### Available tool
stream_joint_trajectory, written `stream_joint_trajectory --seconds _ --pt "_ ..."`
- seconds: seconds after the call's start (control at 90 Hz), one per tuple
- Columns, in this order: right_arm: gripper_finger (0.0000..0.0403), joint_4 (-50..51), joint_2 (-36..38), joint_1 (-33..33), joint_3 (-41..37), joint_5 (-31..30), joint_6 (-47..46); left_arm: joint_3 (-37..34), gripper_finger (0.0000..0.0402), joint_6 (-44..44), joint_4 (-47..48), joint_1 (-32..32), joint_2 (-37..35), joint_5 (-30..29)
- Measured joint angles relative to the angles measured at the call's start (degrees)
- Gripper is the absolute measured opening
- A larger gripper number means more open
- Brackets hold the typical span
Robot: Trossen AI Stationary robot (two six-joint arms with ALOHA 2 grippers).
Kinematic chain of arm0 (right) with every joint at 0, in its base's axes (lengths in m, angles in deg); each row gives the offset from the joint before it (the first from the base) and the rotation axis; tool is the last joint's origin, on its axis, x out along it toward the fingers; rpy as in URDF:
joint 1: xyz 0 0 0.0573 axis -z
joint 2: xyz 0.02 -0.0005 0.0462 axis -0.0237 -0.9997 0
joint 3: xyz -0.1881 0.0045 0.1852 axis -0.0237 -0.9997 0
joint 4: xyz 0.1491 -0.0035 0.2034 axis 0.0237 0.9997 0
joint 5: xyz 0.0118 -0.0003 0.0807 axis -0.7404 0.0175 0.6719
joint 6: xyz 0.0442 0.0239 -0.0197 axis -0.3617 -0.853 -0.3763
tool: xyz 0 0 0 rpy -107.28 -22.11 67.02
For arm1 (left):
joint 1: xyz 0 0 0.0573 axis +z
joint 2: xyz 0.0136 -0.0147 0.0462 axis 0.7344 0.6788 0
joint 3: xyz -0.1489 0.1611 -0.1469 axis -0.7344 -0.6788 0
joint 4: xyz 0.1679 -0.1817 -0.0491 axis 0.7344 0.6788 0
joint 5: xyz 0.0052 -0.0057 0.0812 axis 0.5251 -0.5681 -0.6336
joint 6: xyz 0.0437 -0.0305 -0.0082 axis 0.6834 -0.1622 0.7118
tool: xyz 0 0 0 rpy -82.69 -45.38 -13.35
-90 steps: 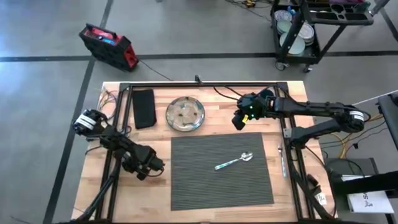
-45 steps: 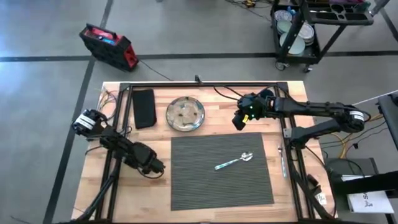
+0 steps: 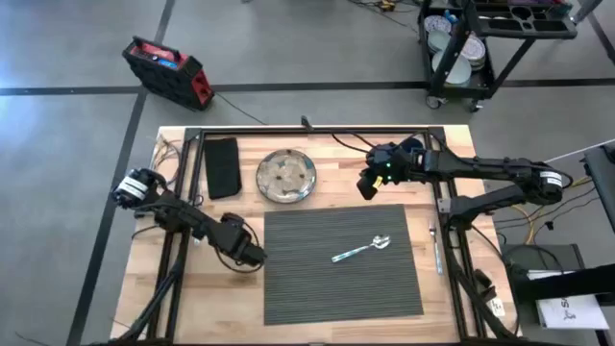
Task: Set table place
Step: Put the blue knife on the gray mat
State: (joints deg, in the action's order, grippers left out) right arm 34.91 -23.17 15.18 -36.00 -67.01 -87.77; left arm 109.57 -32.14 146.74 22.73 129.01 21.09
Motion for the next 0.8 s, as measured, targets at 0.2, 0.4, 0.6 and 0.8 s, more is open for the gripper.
stream_joint_trajectory --seconds 0.2,0.4,0.6,0.8 --pt "0.0050 -0.06 0.00 0.00 0.00 0.05 -0.01 -1.77 0.0000 1.86 8.03 0.29 -0.31 3.87" --pt "0.0038 0.01 0.00 0.00 0.00 0.17 -0.01 -5.83 0.0000 0.56 4.71 0.27 -0.31 6.11" --pt "0.0032 0.01 0.00 0.00 0.00 0.27 -0.01 -8.37 0.0000 -3.47 4.49 0.27 -0.31 7.18" --pt "0.0041 0.06 0.00 0.00 0.00 0.28 -0.01 -8.40 0.0000 -3.92 4.39 0.27 0.35 7.03"
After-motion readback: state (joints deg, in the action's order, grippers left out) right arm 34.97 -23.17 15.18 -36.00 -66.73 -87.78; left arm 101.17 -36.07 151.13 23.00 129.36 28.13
